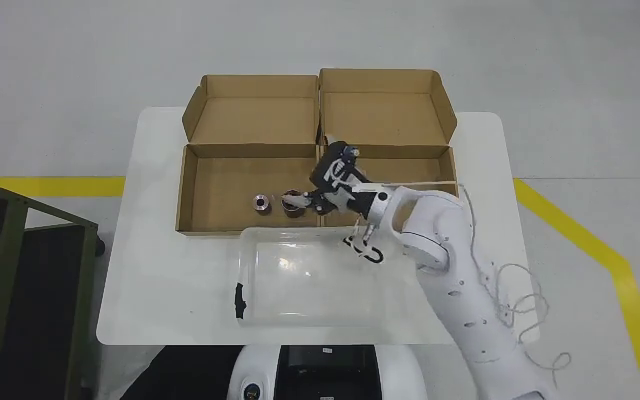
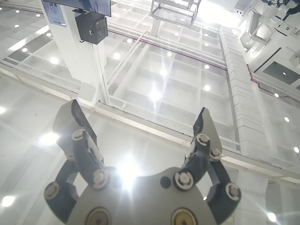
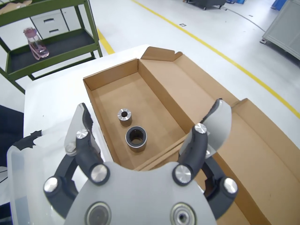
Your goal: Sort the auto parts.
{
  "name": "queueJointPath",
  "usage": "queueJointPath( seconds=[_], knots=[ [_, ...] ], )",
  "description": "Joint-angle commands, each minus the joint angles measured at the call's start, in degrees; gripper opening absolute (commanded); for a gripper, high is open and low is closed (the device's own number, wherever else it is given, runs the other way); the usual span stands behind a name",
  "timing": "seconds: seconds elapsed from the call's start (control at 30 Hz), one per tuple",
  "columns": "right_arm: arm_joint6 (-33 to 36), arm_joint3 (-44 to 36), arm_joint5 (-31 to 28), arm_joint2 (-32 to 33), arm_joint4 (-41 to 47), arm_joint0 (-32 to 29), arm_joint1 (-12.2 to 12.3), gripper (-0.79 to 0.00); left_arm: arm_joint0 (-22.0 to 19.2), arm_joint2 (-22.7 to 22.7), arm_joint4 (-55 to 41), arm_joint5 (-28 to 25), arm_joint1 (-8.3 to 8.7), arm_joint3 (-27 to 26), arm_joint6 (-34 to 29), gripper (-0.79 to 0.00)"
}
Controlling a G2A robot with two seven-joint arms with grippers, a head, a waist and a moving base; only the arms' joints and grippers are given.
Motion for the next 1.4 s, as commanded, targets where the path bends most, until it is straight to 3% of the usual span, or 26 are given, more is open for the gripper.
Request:
queueJointPath(
  seconds=[0.0, 0.5, 0.93, 1.37],
  knots=[
    [-2.0, -0.8, -0.9, 3.1, 0.0, -2.0, 0.6, 0.000, 0.0, 0.0, 0.0, 0.0, 0.00, 0.0, 0.0, 0.000],
    [-20.8, -5.0, -9.7, 20.2, -3.3, -15.6, 4.1, 0.000, 0.0, 0.0, 0.0, 0.0, 0.00, 0.0, 0.0, 0.000],
    [-32.7, -5.6, -11.4, 34.6, -5.2, -28.2, 6.3, 0.000, 0.0, 0.0, 0.0, 0.0, 0.00, 0.0, 0.0, 0.000],
    [-35.4, -8.7, -11.6, 39.2, -4.8, -33.2, 7.5, 0.000, 0.0, 0.0, 0.0, 0.0, 0.00, 0.0, 0.0, 0.000]
  ],
)
